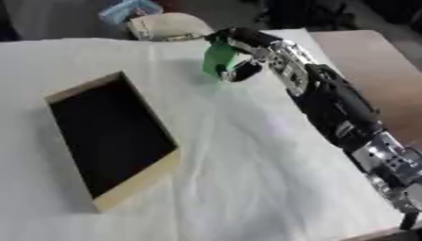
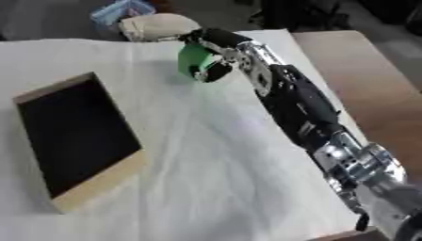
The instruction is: Pick up objects on the table and place them in the box.
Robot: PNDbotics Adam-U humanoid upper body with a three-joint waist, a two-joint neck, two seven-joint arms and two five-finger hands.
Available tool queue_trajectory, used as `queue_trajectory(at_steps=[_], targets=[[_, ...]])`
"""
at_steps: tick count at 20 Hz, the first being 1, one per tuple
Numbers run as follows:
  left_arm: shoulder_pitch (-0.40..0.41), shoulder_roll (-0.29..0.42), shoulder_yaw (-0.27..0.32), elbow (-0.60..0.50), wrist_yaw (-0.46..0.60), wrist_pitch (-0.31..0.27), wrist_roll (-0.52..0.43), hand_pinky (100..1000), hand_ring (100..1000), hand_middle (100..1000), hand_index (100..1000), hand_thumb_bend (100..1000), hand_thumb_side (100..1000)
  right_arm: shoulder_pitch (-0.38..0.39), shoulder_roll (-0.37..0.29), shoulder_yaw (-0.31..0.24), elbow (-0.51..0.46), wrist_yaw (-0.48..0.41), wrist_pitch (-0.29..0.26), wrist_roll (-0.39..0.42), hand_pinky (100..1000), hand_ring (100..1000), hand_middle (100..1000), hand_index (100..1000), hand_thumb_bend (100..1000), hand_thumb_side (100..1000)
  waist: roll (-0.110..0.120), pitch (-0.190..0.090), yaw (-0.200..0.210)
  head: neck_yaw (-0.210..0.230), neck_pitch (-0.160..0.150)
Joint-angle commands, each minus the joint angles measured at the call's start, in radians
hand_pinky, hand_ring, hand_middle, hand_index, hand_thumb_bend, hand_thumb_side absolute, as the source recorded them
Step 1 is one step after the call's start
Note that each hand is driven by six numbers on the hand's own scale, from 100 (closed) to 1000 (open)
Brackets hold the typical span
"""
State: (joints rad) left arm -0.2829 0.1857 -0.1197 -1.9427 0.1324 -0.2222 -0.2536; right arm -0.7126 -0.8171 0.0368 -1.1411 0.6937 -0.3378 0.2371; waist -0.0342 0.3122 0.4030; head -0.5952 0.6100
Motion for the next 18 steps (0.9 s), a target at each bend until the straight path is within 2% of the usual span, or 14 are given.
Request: queue_trajectory(at_steps=[1,6,13,18], targets=[[-0.012,0.011,0.006,-0.016,0.003,-0.003,0.005,647,531,518,814,100,814,-0.017,-0.055,-0.007,-0.077,-0.041,-0.014,-0.033,536,495,697,975,100,183,-0.001,-0.024,0.001,0.002,-0.009],[-0.017,0.011,0.002,-0.026,0.015,-0.011,-0.01,636,531,518,814,100,806,-0.032,-0.047,0.035,-0.203,-0.117,-0.066,-0.031,559,500,701,978,100,168,-0.005,-0.024,0.013,-0.004,-0.004],[-0.029,0.015,-0.003,-0.056,0.054,-0.032,-0.071,639,533,520,812,100,805,-0.029,-0.024,0.106,-0.376,-0.215,-0.147,0.055,608,515,709,983,100,178,-0.014,-0.027,0.032,-0.018,0.004],[-0.035,0.016,-0.001,-0.057,0.07,-0.041,-0.089,647,534,521,813,100,804,-0.023,0.019,0.148,-0.394,-0.258,-0.159,0.131,663,536,708,981,100,199,-0.016,-0.028,0.037,-0.023,0.002]])
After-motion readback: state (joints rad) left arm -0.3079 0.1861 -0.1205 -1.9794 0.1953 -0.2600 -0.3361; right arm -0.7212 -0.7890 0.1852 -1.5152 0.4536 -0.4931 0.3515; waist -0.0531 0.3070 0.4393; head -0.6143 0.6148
